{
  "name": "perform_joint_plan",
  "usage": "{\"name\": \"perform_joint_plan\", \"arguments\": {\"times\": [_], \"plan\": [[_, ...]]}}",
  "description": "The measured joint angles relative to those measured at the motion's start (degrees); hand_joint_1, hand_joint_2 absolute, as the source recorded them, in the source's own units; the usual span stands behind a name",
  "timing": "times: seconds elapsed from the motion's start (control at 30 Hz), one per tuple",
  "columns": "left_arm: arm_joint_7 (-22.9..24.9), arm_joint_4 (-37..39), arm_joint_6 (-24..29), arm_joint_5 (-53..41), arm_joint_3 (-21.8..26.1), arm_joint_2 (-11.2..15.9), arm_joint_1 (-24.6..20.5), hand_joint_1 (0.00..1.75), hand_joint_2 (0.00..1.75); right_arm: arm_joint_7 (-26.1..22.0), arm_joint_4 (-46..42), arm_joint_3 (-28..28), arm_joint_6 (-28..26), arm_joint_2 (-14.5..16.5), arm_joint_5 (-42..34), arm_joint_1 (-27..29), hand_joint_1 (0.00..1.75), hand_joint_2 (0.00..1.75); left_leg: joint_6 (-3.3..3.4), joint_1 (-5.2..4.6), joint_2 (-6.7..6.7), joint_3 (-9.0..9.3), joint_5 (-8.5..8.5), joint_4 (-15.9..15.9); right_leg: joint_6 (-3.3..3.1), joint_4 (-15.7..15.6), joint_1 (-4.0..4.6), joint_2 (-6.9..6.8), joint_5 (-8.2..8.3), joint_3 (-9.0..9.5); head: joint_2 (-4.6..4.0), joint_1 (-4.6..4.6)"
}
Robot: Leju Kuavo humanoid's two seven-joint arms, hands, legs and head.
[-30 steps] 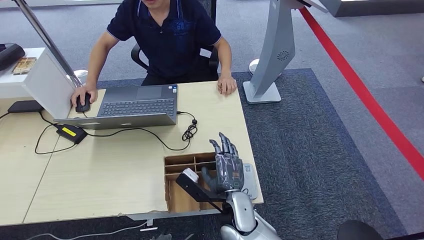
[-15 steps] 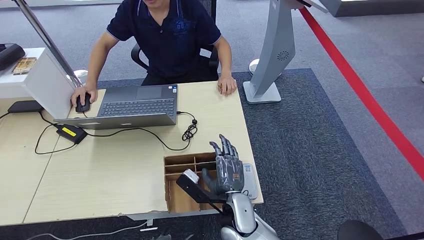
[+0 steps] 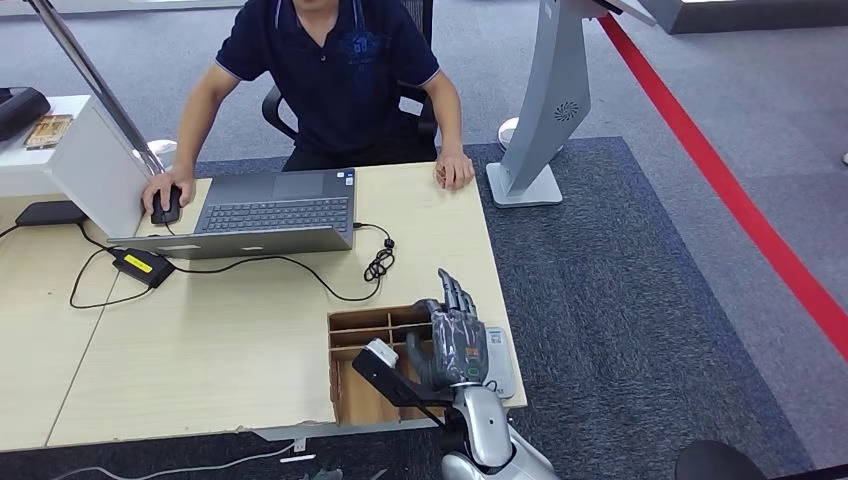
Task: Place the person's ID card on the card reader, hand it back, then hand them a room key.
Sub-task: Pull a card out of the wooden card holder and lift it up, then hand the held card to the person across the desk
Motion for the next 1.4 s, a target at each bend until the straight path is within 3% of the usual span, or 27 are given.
{"name": "perform_joint_plan", "arguments": {"times": [0.13, 0.27, 0.37, 1.4], "plan": [[0.00, 0.00, 0.00, -0.01, 0.00, 0.00, 0.00, 0.00, 0.00, -0.01, 0.00, 0.00, 0.00, -0.01, 0.00, 0.02, 0.89, 1.75, 0.00, 0.00, 0.00, 0.00, 0.00, 0.00, 0.00, 0.00, 0.00, 0.00, 0.00, 0.00, 0.00, 0.00], [0.00, 0.00, -0.09, -0.03, 0.00, 0.00, 0.00, 0.00, 0.00, -0.03, 0.00, 0.00, 0.00, 0.00, 0.00, 0.05, 1.53, 1.75, 0.00, 0.00, 0.00, 0.00, 0.00, 0.00, 0.00, 0.00, 0.00, 0.00, 0.00, 0.00, 0.00, 0.00], [0.00, 0.00, -0.16, -0.15, 0.00, 0.00, 0.00, 0.00, 0.00, -0.03, 0.01, 0.00, 0.00, 0.01, 0.00, 0.06, 1.72, 1.75, 0.00, 0.00, 0.00, 0.00, 0.00, 0.00, 0.00, 0.00, 0.00, 0.00, 0.00, 0.00, 0.00, 0.00], [-0.02, 0.00, 0.38, -2.09, 0.01, -0.01, 0.08, 0.00, 0.00, -0.43, -1.64, -1.95, -1.18, -0.30, 0.23, 0.94, 1.75, 1.75, 0.00, 0.00, 0.00, 0.00, 0.00, 0.00, 0.00, 0.00, 0.00, 0.00, 0.00, 0.00, 0.00, 0.00]]}}
